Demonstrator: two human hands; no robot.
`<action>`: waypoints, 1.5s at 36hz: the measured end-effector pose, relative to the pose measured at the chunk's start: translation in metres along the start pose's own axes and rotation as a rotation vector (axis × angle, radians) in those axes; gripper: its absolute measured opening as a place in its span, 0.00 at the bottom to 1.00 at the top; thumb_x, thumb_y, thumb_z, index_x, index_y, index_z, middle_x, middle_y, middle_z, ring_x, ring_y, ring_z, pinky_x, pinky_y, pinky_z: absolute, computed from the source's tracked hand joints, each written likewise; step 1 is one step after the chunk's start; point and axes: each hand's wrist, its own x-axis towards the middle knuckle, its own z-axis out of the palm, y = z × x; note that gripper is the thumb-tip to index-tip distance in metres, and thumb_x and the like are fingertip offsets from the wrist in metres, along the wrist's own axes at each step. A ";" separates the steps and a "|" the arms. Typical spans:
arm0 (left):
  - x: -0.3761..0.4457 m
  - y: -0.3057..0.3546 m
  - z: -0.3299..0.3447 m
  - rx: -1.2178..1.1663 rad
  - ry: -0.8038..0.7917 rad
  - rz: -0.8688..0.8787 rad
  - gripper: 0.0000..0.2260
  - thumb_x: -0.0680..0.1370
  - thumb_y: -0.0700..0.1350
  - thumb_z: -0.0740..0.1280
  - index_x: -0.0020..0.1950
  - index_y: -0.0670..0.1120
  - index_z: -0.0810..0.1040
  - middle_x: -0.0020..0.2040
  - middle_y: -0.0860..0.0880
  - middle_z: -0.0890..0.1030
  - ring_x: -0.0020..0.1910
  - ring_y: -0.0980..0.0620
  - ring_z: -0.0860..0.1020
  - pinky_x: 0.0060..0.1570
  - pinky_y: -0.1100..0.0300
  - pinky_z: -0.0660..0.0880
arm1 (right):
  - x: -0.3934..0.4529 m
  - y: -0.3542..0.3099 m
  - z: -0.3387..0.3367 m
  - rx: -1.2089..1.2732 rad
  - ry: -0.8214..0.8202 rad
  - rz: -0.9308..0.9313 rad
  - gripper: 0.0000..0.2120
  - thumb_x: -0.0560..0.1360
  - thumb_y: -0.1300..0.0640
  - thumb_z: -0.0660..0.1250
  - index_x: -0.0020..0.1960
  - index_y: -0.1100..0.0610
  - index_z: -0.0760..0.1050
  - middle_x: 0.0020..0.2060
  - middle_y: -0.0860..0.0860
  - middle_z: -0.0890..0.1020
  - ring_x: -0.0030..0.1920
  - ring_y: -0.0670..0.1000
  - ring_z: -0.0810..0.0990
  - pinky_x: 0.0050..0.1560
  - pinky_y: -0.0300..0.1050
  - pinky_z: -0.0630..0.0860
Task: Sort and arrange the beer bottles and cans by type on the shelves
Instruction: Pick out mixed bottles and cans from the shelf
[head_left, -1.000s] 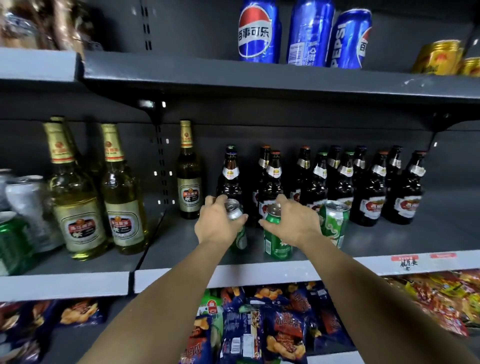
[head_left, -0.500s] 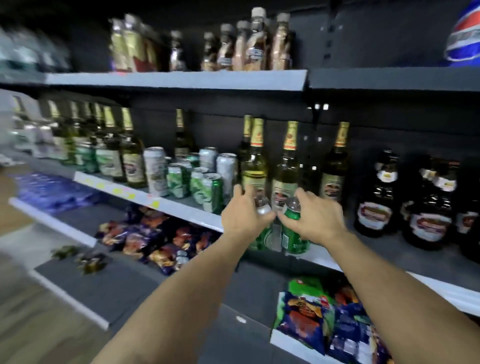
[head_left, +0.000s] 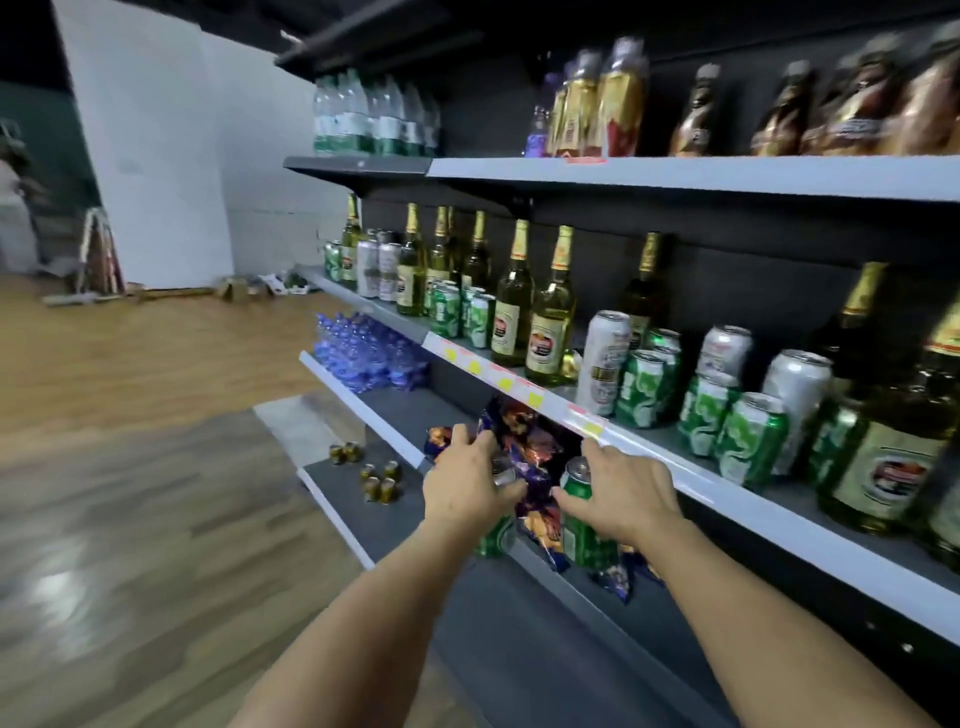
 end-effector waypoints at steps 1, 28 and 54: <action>0.008 -0.013 -0.001 0.006 0.002 -0.013 0.20 0.72 0.60 0.68 0.58 0.51 0.72 0.55 0.51 0.67 0.49 0.49 0.76 0.37 0.57 0.70 | 0.013 -0.010 0.001 0.007 0.001 -0.013 0.30 0.73 0.30 0.54 0.62 0.52 0.64 0.51 0.50 0.79 0.50 0.53 0.80 0.38 0.46 0.66; 0.331 -0.274 -0.041 0.026 0.199 -0.167 0.16 0.72 0.59 0.69 0.49 0.50 0.70 0.51 0.53 0.67 0.41 0.50 0.75 0.33 0.59 0.66 | 0.434 -0.182 0.043 0.189 0.197 -0.079 0.29 0.74 0.31 0.58 0.62 0.53 0.63 0.49 0.50 0.78 0.41 0.51 0.75 0.40 0.44 0.68; 0.636 -0.356 -0.008 -0.436 0.215 0.049 0.18 0.73 0.48 0.73 0.59 0.47 0.73 0.56 0.50 0.66 0.50 0.48 0.76 0.49 0.52 0.78 | 0.644 -0.209 0.085 0.033 -0.035 0.389 0.32 0.72 0.31 0.63 0.68 0.51 0.69 0.65 0.49 0.75 0.66 0.54 0.67 0.63 0.53 0.61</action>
